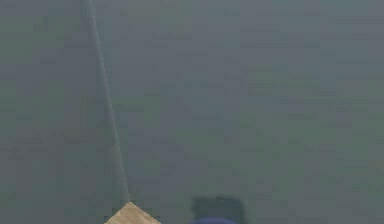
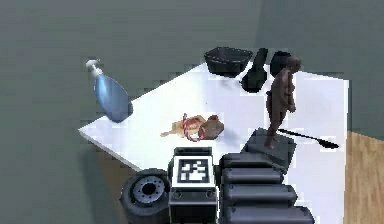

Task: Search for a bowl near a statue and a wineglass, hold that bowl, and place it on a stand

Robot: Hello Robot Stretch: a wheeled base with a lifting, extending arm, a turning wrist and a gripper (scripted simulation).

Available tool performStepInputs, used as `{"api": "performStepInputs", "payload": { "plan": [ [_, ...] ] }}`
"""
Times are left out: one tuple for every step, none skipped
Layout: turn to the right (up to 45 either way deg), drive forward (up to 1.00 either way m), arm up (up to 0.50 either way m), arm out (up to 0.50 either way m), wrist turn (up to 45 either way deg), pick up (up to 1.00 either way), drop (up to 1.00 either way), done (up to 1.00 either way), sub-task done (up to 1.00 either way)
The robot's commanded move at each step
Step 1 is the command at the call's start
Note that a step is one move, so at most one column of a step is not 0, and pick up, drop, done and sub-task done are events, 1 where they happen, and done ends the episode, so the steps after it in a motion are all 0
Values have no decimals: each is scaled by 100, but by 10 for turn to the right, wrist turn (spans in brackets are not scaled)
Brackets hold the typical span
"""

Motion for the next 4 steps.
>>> {"api": "performStepInputs", "payload": {
  "plan": [
    [-450, 0, 0, 0, 0, 0, 0, 0, 0],
    [-90, 0, 0, 0, 0, 0, 0, 0, 0],
    [0, 10, 0, 0, 0, 0, 0, 0, 0],
    [-450, 0, 0, 0, 0, 0, 0, 0, 0]
  ]
}}
